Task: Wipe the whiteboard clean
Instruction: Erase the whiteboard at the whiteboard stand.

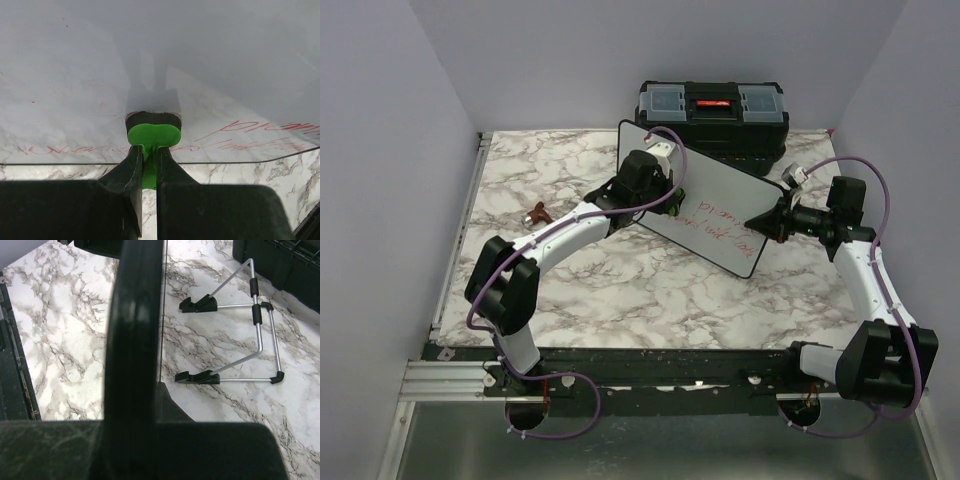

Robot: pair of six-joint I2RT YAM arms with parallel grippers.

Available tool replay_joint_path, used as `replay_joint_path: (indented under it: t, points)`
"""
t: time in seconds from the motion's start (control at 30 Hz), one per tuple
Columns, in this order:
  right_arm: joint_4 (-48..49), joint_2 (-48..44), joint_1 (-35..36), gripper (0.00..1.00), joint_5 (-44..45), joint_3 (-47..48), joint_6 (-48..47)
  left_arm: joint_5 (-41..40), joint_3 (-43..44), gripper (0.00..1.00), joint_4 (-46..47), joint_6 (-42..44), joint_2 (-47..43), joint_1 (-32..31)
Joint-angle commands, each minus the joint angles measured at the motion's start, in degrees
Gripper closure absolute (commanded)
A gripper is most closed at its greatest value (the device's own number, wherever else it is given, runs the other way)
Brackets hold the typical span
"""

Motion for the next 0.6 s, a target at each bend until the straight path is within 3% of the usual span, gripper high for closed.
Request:
replay_joint_path:
  t: [0.0, 0.27, 0.57]
  points:
    - [-6.67, -1.02, 2.25, 0.99, -9.65, 0.41, -0.72, -1.60, -3.30, 1.00, 10.06, -1.06, 0.70, 0.01]
    - [-6.58, -0.96, 2.33, 0.99, -9.65, 0.41, -0.63, -0.77, -10.37, 1.00, 13.88, -3.55, 2.90, -0.08]
    - [-6.58, -1.01, 2.35, 0.99, -9.65, 0.39, -0.67, -0.13, -8.62, 1.00, 12.95, -3.42, 2.94, 1.33]
